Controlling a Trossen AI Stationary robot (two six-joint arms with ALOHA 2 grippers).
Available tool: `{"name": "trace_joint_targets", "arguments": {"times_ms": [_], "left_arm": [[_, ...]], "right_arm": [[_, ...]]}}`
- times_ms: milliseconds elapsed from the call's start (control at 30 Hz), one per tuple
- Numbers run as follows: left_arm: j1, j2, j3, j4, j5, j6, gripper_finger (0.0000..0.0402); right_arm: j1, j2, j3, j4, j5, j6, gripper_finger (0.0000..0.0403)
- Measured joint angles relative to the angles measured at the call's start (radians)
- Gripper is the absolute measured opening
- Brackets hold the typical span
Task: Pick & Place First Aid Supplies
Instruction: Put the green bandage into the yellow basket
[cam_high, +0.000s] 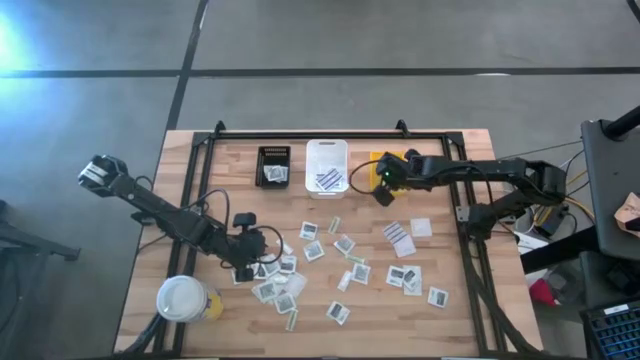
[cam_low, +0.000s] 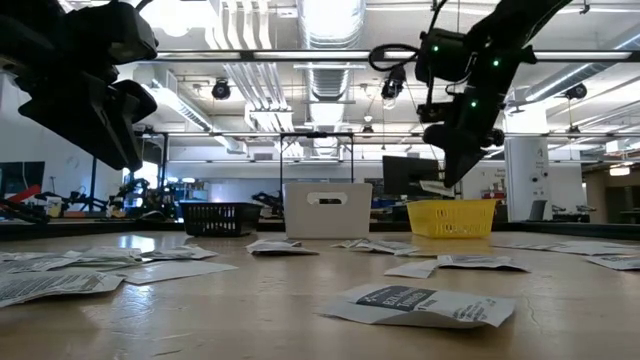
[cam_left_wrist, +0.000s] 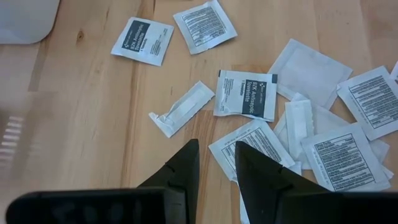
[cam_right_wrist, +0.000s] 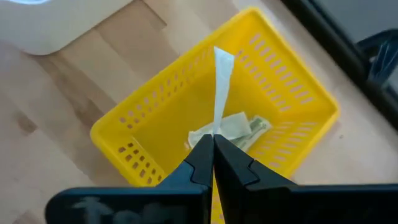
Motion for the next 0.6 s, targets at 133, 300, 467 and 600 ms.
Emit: {"name": "trace_joint_targets", "arguments": {"times_ms": [133,300,467,600], "left_arm": [[0.0,0.0,0.0,0.0,0.0,0.0,0.0096],[0.0,0.0,0.0,0.0,0.0,0.0,0.0096],[0.0,0.0,0.0,-0.001,0.0,0.0,0.0096],[0.0,0.0,0.0,0.0,0.0,0.0,0.0096]], "right_arm": [[-0.016,0.018,0.0,0.001,-0.058,0.026,0.0008],[-0.018,0.042,0.0,-0.001,-0.067,0.007,0.0008],[-0.017,0.085,-0.001,0.0,-0.061,-0.013,0.0008],[-0.017,0.115,-0.001,-0.001,-0.059,-0.021,0.0008]]}}
